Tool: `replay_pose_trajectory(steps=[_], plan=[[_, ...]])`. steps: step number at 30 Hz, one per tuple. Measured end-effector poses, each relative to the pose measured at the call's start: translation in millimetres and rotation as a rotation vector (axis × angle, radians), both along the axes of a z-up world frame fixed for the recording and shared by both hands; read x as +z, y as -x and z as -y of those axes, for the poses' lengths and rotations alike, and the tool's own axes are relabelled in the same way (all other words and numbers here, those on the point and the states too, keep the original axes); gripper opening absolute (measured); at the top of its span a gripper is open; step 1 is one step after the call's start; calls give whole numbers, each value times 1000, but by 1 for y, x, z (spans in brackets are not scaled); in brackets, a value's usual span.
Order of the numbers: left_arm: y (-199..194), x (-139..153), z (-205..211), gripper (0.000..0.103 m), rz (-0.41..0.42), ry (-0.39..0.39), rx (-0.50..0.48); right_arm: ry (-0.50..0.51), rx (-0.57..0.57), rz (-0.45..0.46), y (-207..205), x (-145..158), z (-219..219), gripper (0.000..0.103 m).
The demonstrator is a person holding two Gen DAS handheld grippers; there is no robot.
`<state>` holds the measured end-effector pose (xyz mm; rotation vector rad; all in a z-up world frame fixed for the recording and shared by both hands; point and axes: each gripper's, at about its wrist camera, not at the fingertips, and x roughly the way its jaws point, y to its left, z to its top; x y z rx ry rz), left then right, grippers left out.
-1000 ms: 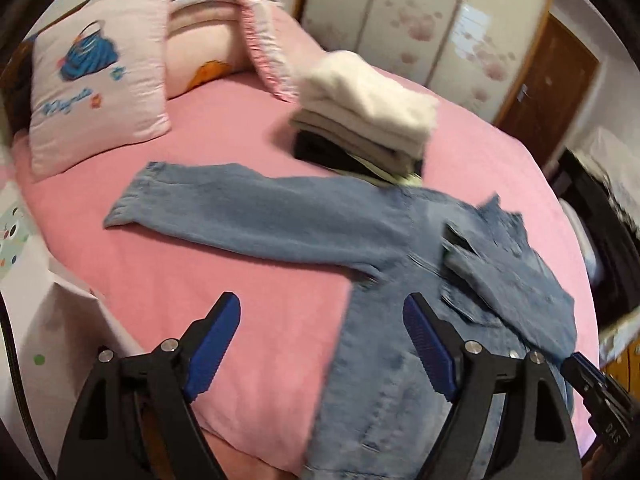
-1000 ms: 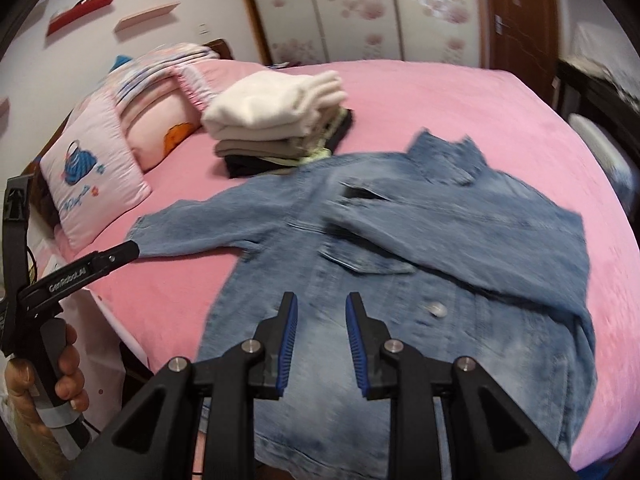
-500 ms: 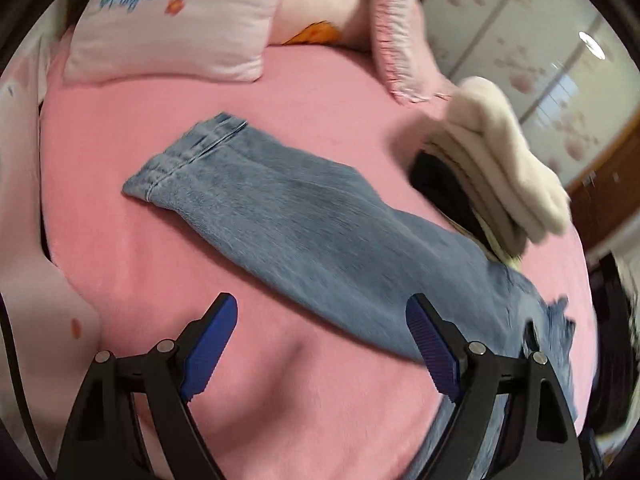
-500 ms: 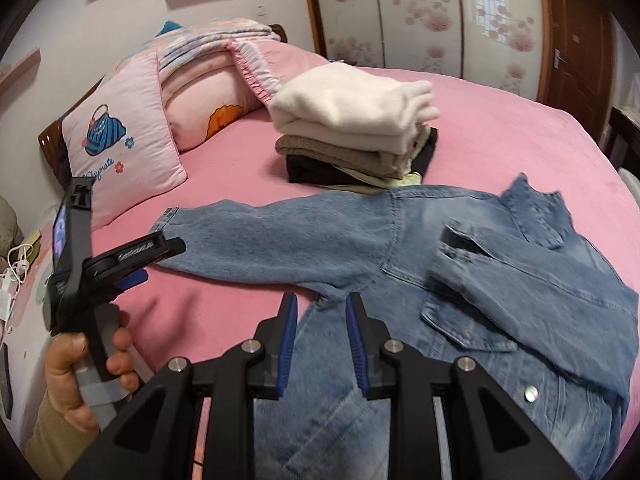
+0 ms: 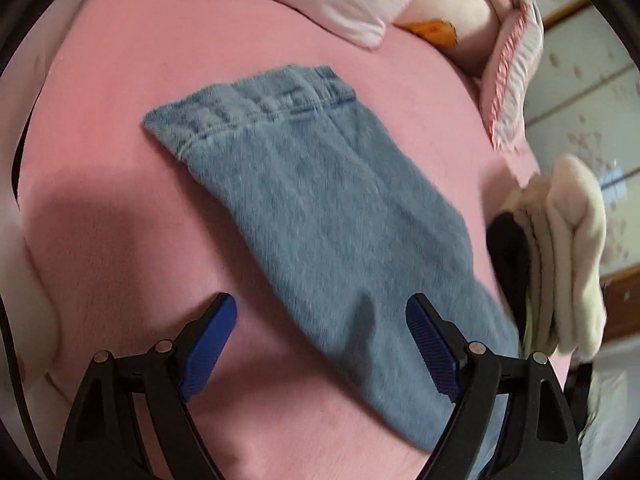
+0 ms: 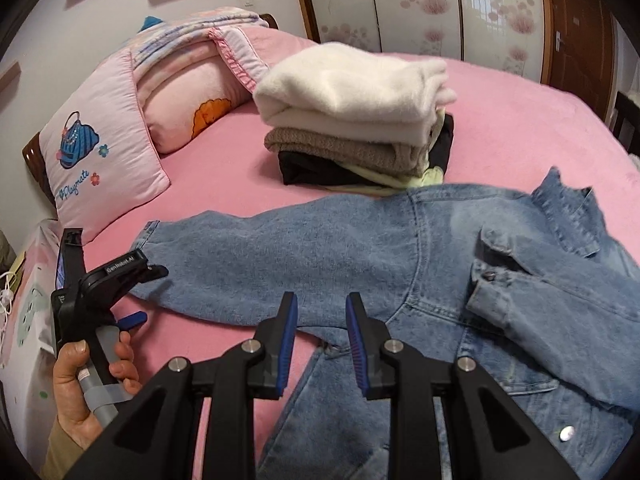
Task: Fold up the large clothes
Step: 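Move the left tool to the other sleeve cuff and grasp it, then fold the held sleeve across the jacket front with the left tool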
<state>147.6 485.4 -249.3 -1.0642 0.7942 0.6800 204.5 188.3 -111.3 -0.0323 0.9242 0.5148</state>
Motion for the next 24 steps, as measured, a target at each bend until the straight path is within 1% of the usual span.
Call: replay_pose_trajectory(steps=[2,3,4,5,6,8,9,10,11,12,14,15,17,20,22,24], plan=[[-2,-1,-4,85,22,-18,30,-13,-2,-19,0,-6,1,25],[-4,-1,-6,78,40,-30,46,-14,-3,-23,0,-8,2,25],[-6,0,-7,49,53,-42,54,-13,-4,-29,1,-11,4,25],[-9,1,-8,32,57,-50,53,-13,-5,-41,2,-16,8,25],[-14,0,-10,14,42,-57,49,-13,-8,-47,3,-17,10,25],[-19,1,-12,10,51,-44,45,-13,-22,-69,6,-23,20,25],[-19,5,-10,9,58,-54,54,-14,-29,-79,6,-26,26,25],[-20,13,-6,8,63,-85,52,-17,-37,-89,7,-28,32,25],[-21,22,-1,8,64,-129,51,-20,-49,-98,8,-30,40,25],[-22,37,9,8,73,-190,44,-20,-59,-103,8,-31,46,25],[-27,72,36,8,114,-333,9,-22,-90,-114,9,-33,64,25],[-32,87,48,8,135,-383,-15,-27,-108,-120,10,-33,72,25],[-44,117,84,8,192,-475,-98,-47,-152,-130,9,-31,93,25],[-66,153,147,8,280,-549,-261,-78,-229,-117,8,-23,126,25],[-82,166,201,8,323,-581,-392,-100,-291,-96,9,-15,152,25],[-97,167,255,8,337,-599,-532,-118,-355,-79,8,-9,180,25]])
